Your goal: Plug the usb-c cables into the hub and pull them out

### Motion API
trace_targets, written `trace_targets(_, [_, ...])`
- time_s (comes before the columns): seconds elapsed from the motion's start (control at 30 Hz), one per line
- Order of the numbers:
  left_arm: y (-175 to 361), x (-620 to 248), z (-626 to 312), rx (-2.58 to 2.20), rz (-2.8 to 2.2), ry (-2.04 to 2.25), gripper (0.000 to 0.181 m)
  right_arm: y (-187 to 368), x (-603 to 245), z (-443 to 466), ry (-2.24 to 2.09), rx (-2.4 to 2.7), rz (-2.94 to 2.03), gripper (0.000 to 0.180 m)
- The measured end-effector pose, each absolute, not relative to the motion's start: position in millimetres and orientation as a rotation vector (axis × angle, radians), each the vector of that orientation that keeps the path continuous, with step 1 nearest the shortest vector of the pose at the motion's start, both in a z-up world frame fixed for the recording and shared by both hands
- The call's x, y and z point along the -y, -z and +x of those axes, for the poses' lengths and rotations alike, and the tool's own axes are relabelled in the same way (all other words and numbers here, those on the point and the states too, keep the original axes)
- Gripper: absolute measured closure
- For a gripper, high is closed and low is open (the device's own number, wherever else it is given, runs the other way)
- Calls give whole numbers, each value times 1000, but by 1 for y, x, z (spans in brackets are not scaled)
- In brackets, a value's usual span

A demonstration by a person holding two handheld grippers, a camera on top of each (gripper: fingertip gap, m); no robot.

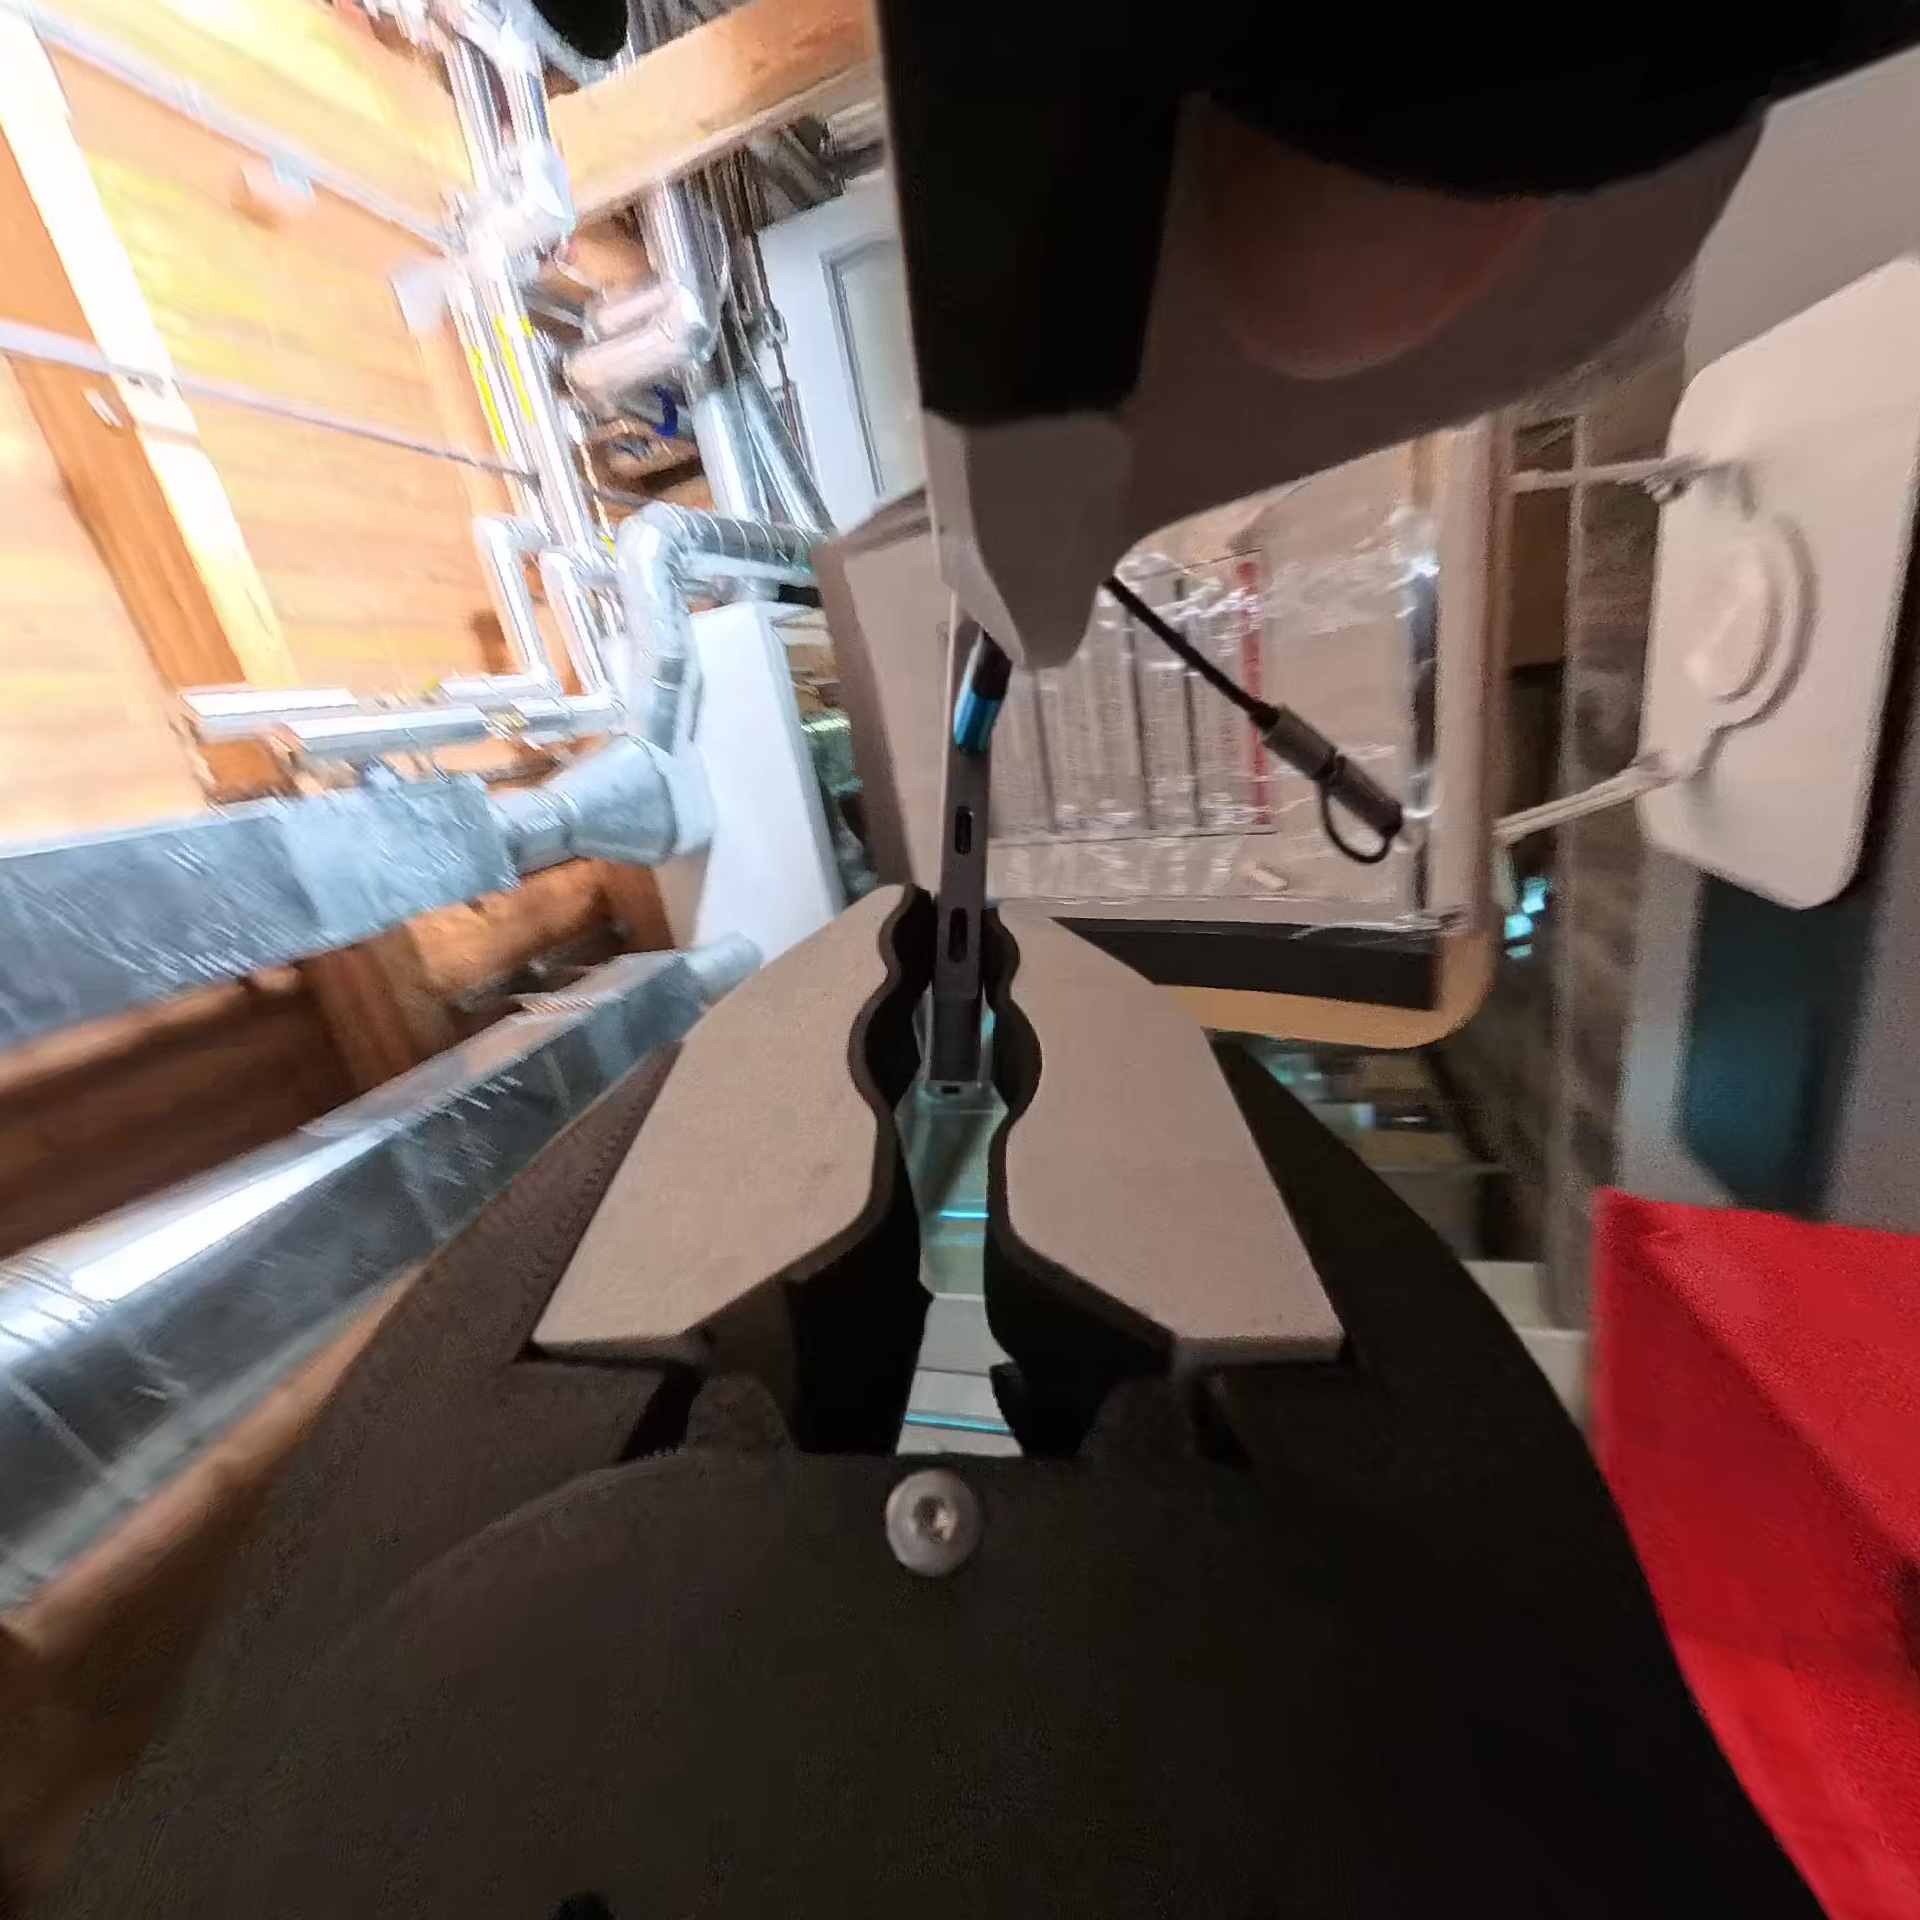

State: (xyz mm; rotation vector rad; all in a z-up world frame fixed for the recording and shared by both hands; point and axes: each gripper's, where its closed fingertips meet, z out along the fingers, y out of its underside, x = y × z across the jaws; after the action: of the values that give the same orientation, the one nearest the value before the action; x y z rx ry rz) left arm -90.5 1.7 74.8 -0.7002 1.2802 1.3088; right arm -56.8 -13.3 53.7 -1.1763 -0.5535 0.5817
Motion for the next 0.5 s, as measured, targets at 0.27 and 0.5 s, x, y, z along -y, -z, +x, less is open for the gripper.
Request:
trace_targets(0.27, [-133, 34, -48, -1352, -394, -1544, 172, -102, 38, -24, -734, 414, -1020, 177])
trace_targets(0.5, [-175, 69, -12, -1334, -233, -1613, 172, -141, 71, 8, -682, 340, -824, 178])
